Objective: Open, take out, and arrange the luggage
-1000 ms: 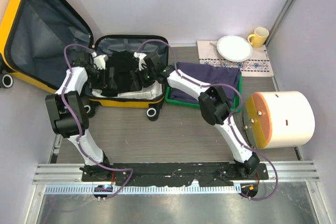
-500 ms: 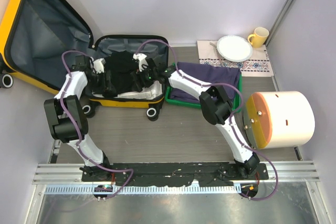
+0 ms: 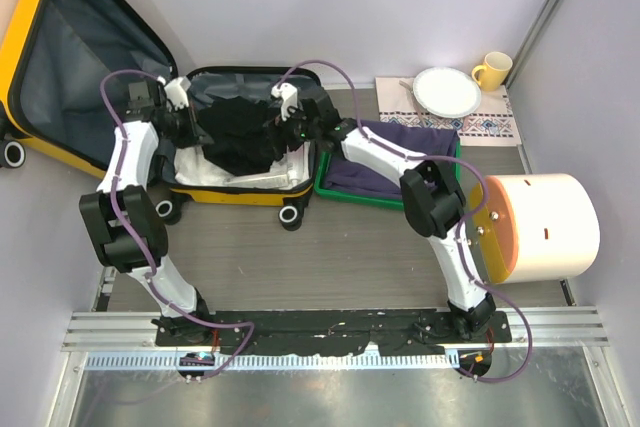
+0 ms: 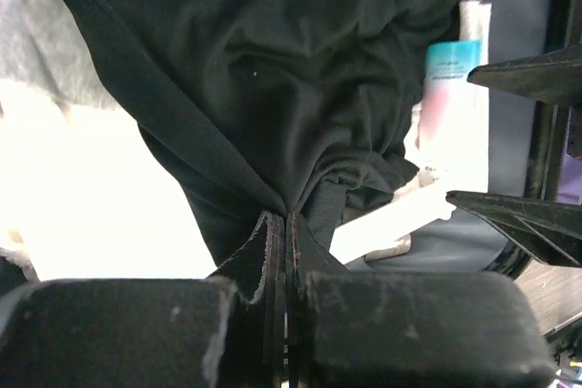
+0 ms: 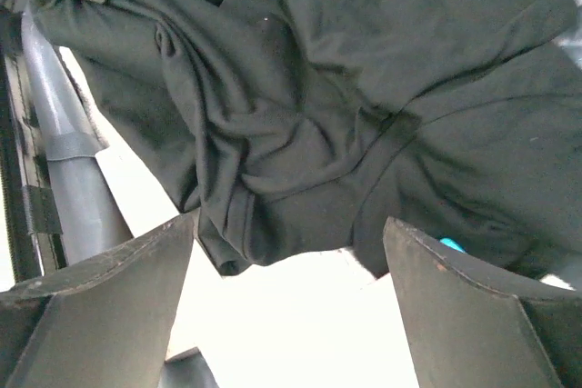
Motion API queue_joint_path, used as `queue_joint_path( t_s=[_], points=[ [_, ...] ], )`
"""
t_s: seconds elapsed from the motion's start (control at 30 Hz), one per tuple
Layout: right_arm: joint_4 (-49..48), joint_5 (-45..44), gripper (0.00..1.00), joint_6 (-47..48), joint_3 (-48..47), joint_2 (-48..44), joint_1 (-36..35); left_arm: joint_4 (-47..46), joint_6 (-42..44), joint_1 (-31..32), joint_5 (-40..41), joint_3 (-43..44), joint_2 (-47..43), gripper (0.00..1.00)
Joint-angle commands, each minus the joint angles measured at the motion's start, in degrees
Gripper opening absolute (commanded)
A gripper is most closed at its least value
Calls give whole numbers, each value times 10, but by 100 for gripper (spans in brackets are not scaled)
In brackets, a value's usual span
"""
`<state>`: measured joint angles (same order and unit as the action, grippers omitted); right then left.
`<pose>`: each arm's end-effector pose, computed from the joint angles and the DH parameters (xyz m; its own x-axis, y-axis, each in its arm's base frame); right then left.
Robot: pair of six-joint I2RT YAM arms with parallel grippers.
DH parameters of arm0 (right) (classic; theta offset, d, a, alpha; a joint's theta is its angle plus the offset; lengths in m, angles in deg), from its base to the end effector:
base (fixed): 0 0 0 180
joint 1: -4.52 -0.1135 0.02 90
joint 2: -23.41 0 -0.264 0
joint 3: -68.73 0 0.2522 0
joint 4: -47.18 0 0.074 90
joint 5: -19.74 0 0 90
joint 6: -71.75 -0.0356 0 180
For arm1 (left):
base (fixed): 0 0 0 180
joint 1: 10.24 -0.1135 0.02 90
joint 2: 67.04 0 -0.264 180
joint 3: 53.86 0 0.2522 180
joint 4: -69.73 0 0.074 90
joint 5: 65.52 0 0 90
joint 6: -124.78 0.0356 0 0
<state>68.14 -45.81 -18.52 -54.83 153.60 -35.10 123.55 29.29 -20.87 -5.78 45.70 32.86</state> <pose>0.4029 0.3526 0.2368 -0.3608 -0.2931 -0.8854 -0.8614 0.4687 0.1959 0.3757 0.0523 0.2872 -0.8056 -0.2353 -0.5438 0.0538 0.8849 -0.4627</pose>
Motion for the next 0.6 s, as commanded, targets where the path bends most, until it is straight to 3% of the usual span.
queue_joint_path(
  t_s=[0.0, 0.33, 0.57],
  points=[
    [-142, 36, 93, 38, 35, -64, -3, -9, -26, 1, -24, 51, -4, 0],
    [-216, 10, 97, 134, 5, 1, -54, 1, -32, 1, -25, 102, 19, 0],
    [-204, 10, 98, 150, -31, 52, -70, 1, -27, 0, -28, 127, 32, 0]
  ],
)
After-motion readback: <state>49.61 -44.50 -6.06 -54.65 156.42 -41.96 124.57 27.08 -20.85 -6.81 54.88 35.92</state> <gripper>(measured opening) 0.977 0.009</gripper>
